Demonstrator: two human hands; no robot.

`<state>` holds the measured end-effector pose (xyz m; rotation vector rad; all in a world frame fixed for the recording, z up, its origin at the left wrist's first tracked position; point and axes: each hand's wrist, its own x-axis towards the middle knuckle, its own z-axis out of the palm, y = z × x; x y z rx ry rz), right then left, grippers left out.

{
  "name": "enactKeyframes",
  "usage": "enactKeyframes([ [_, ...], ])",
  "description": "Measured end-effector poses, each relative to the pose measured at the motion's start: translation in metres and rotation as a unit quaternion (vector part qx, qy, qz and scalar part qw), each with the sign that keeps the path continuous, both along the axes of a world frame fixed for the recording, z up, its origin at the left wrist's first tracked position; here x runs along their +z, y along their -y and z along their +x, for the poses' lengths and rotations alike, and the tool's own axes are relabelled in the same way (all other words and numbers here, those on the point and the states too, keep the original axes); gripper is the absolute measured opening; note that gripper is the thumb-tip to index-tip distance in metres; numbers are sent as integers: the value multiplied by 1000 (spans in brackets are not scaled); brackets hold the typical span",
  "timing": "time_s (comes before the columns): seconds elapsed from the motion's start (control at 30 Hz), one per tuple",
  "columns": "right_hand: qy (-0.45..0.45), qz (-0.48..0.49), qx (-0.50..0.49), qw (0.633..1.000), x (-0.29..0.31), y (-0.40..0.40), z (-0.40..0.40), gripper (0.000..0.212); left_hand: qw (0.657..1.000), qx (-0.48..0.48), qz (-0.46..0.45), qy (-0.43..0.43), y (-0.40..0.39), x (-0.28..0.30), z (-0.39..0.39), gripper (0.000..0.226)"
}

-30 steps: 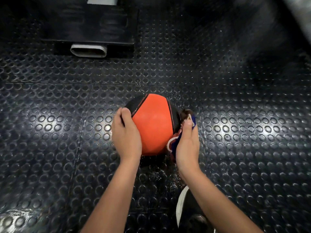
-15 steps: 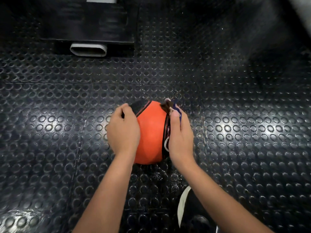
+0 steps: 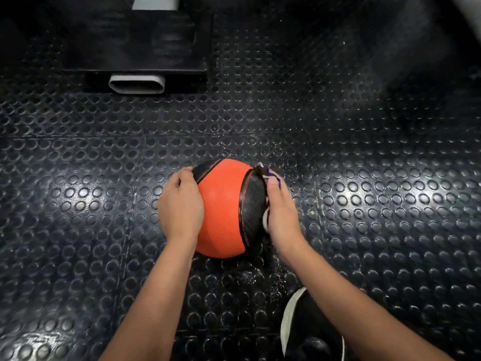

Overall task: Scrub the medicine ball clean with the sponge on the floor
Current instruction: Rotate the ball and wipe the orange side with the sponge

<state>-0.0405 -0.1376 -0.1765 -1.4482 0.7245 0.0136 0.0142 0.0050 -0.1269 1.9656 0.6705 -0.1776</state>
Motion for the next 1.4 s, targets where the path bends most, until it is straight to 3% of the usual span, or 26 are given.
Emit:
enactKeyframes([
  [0.1,158,-224,97,957,23,-26,-25,34,1000,-3,-12,7,-6,-1,3,45],
  [0.17,219,-300,121,921,14,-29,-34,38,1000,-5,-30,8,-10,-3,2,48],
  [0.2,228,-296,116,920,3,-26,-34,37,999,-5,-36,8,-13,-5,0,50],
  [0.27,192,-173,48,965,-12,-17,-25,34,999,-4,-40,12,-12,-6,-3,52],
  [0.33,70,13,-23,997,-18,-6,-6,35,999,1,-31,12,-11,-4,-3,48],
  [0.4,-33,103,-16,994,-15,5,10,32,999,7,-30,9,-11,-4,1,39],
  [0.43,-51,100,-11,994,-10,7,12,28,999,11,-30,6,-12,-4,4,38],
  [0.5,11,83,-17,996,8,-2,11,26,1000,-6,-6,-4,-15,-8,12,37],
  [0.57,120,-31,24,992,23,-16,-2,27,1000,-24,13,-6,-17,-10,16,37],
  [0.63,196,-181,77,961,22,-24,-15,24,999,-31,17,0,-17,-12,17,37],
  [0.67,206,-191,80,956,19,-21,-16,23,999,-32,15,1,-16,-12,16,37],
  [0.8,72,-61,-31,995,5,0,7,19,1000,12,-21,-3,-12,-10,9,37],
  [0.87,27,-55,-17,998,9,6,20,17,1000,7,-10,-2,-12,-7,8,37],
  [1.1,171,-193,76,963,35,-2,-8,10,999,-9,-29,20,-17,-11,4,39],
  [1.27,40,-102,1,994,17,12,22,12,1000,14,-20,12,-8,-6,0,35],
  [1.4,113,-127,59,984,37,9,13,8,1000,-4,-16,16,-8,-5,2,37],
])
